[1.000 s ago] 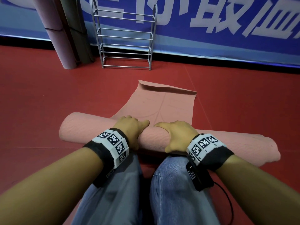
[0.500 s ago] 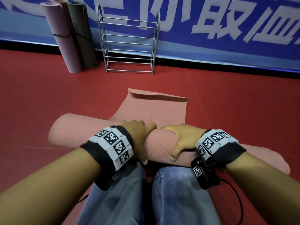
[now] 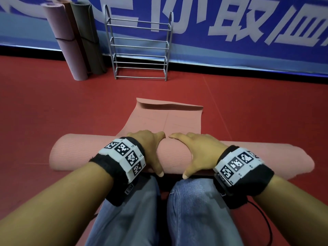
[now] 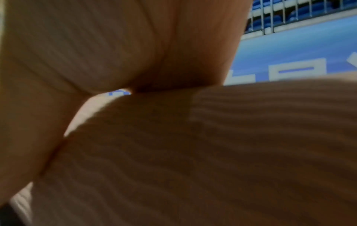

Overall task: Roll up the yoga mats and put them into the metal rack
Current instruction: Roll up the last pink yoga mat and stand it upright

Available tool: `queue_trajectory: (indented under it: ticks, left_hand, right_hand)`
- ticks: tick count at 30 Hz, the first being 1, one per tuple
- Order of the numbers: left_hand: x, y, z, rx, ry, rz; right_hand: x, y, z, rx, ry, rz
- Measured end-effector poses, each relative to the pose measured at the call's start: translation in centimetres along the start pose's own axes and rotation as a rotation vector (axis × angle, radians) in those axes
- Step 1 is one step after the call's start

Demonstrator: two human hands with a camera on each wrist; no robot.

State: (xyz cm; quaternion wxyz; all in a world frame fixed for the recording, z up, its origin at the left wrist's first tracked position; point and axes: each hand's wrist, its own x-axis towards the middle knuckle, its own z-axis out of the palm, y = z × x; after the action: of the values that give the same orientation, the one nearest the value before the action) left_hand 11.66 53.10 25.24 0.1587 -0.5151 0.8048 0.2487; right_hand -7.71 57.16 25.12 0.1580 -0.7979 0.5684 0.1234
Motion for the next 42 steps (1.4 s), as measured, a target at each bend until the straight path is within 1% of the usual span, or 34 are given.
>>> queue_trajectory:
  ticks: [3, 7, 12, 15, 19, 22, 25, 28, 31, 36, 38, 40, 42]
  left_hand:
    - [-0.5, 0.0, -0.1, -0.024, 0.015, -0.027]
    - [-0.6, 0.1, 0.0, 0.0, 0.005, -0.056]
    - [-1.5, 0.9, 1.5, 0.278, 0.147, -0.012]
    - [-2.0, 0.4, 1.4, 0.347, 0.177, 0.059]
    - [-2.2, 0.2, 1.3, 0.287, 0.187, 0.098]
    - [-2.2, 1.0, 0.8, 0.229, 0.2, 0.142]
    - [-2.1, 1.7, 0.5, 0.223, 0.188, 0.182]
    - [-2.1, 2.0, 0.6, 0.262, 0.198, 0.183]
    - [-2.2, 1.9, 0.6, 0.265, 0.21, 0.164]
    - [-1.7, 1.8, 0.8, 0.233, 0.176, 0.099]
    - [-1.4, 2.1, 0.9, 0.246, 0.143, 0.078]
    - [-0.7, 2.1, 0.6, 0.206, 0.082, 0.058]
    - [0.2, 1.6, -0.1, 0.098, 0.028, 0.049]
  right_hand:
    - [0.4, -0.6, -0.4, -0.085, 0.024, -0.01]
    - [1.1, -0.8, -0.2, -0.039, 0.004, -0.012]
    - [0.6, -0.2, 0.4, 0.077, 0.005, 0.008]
    - [0.5, 0.1, -0.6, 0.1, -0.006, 0.023]
    - [0.1, 0.2, -1.8, 0.084, -0.058, 0.011]
    - [-0.6, 0.9, -2.5, 0.116, -0.093, 0.01]
    - [-1.3, 1.7, -2.5, 0.15, -0.128, 0.017]
    - [-1.4, 1.8, -2.3, 0.155, -0.137, 0.003]
    - [-0.6, 1.9, -2.7, 0.174, -0.181, -0.009]
    - [0.9, 2.2, -1.6, 0.302, -0.245, -0.003]
    - [1.0, 2.2, -0.6, 0.33, -0.239, 0.0]
    - [0.7, 2.3, 0.0, 0.252, -0.181, 0.024]
    - [0.2, 2.3, 0.1, 0.156, -0.06, 0.038]
